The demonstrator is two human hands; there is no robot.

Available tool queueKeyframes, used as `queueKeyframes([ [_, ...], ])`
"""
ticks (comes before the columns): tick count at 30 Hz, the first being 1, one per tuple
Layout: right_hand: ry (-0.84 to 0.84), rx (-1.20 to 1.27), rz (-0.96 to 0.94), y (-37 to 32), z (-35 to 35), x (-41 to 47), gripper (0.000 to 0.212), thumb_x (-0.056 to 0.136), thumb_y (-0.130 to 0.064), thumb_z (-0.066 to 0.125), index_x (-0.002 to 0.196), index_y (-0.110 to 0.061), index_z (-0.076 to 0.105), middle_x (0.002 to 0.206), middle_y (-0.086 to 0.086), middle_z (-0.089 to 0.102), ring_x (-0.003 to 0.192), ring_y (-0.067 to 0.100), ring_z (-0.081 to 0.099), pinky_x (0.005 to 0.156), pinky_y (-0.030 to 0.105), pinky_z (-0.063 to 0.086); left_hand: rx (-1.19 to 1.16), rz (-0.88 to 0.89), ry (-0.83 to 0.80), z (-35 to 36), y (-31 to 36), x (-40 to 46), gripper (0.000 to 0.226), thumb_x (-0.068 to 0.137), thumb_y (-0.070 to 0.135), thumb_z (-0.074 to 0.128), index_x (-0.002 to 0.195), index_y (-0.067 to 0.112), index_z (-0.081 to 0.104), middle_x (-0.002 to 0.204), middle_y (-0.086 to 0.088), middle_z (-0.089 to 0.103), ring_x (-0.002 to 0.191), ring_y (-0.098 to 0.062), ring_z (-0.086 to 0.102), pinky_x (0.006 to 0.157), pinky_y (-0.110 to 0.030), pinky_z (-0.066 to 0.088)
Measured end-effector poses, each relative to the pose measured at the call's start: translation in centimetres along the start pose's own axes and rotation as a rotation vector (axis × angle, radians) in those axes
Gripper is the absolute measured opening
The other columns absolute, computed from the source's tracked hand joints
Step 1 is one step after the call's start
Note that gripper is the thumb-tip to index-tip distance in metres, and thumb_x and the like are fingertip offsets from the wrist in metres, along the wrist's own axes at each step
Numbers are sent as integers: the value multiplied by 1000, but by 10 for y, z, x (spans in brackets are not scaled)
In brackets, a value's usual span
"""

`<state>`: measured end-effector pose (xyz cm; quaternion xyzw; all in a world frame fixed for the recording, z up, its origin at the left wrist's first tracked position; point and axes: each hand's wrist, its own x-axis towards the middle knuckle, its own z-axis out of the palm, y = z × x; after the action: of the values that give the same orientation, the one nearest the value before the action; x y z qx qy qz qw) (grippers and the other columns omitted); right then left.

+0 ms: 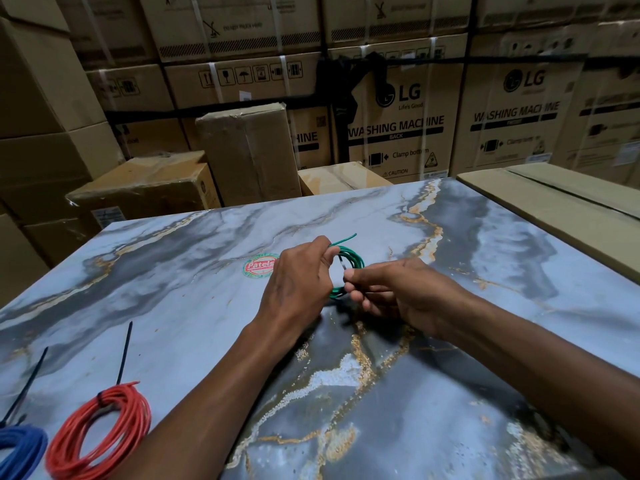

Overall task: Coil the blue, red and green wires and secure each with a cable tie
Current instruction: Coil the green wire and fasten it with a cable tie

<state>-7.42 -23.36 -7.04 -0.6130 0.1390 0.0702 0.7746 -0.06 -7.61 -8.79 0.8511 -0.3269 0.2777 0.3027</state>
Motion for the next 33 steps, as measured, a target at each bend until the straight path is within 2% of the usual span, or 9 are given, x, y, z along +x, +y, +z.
queueKeyframes([
  [3, -16, 72, 0, 2, 1, 2, 15, 94, 1, 66, 106, 8, 72, 92, 19, 75, 74, 19, 73, 61, 23, 60, -21, -16, -13, 2, -3, 0, 28, 101, 25, 49, 78, 10, 54, 60, 5, 45, 59, -25, 44, 55, -38, 26],
  [8, -14, 200, -22, 2, 7, 4, 20, 95, 13, 56, 110, 9, 68, 102, 32, 72, 85, 28, 74, 72, 30, 64, -68, -103, -17, 4, -6, -2, 27, 101, 23, 54, 76, 15, 59, 52, 9, 40, 54, -14, 40, 55, -32, 22],
  [13, 49, 13, -94, 4, 2, 2, 17, 92, 2, 69, 108, -2, 74, 86, 21, 75, 73, 23, 73, 61, 27, 61, -172, -149, -23, 7, -4, -3, 25, 101, 23, 55, 78, 19, 64, 53, 2, 47, 55, -16, 44, 53, -31, 31],
  [16, 108, -5, -178, 4, 1, 1, 30, 88, 2, 75, 114, -5, 62, 89, 25, 76, 71, 24, 74, 59, 28, 60, -201, -158, -33, 7, -4, -3, 34, 101, 23, 54, 68, 31, 55, 56, -1, 51, 58, -20, 48, 54, -35, 34],
  [19, 143, -118, -290, 5, -1, 2, 43, 86, 0, 78, 119, -15, 53, 91, 20, 77, 75, 26, 75, 67, 39, 63, -227, -180, -39, 7, -2, -3, 40, 101, 24, 54, 63, 35, 50, 57, -1, 52, 58, -20, 49, 54, -35, 35],
  [21, 169, -344, -457, 9, -3, 4, 52, 85, -3, 77, 124, -28, 53, 84, 12, 77, 72, 25, 74, 75, 49, 63, -247, -195, -42, 7, -2, -3, 41, 101, 24, 55, 62, 35, 51, 56, 0, 52, 56, -18, 47, 53, -32, 33],
  [25, 134, -625, -636, 9, -5, 4, 76, 89, -8, 71, 144, -53, 44, 84, 3, 75, 63, 25, 71, 70, 36, 62, -271, -194, -56, 5, -2, -4, 32, 101, 24, 55, 69, 26, 58, 57, -1, 53, 57, -19, 48, 54, -34, 36],
  [29, 146, -733, -669, 10, -5, 7, 68, 90, -11, 67, 145, -47, 51, 84, -5, 73, 53, 17, 59, 63, 21, 51, -249, -168, -53, 5, -2, -5, 24, 101, 24, 56, 79, 20, 66, 57, 0, 52, 58, -20, 49, 55, -36, 38],
  [33, 154, -765, -681, 12, -3, 8, 62, 90, -9, 65, 146, -35, 55, 82, -1, 74, 50, 3, 50, 59, 22, 51, -279, -175, -64, 4, -1, -5, 22, 101, 25, 56, 86, 21, 72, 57, 4, 54, 59, -17, 52, 57, -33, 39],
])
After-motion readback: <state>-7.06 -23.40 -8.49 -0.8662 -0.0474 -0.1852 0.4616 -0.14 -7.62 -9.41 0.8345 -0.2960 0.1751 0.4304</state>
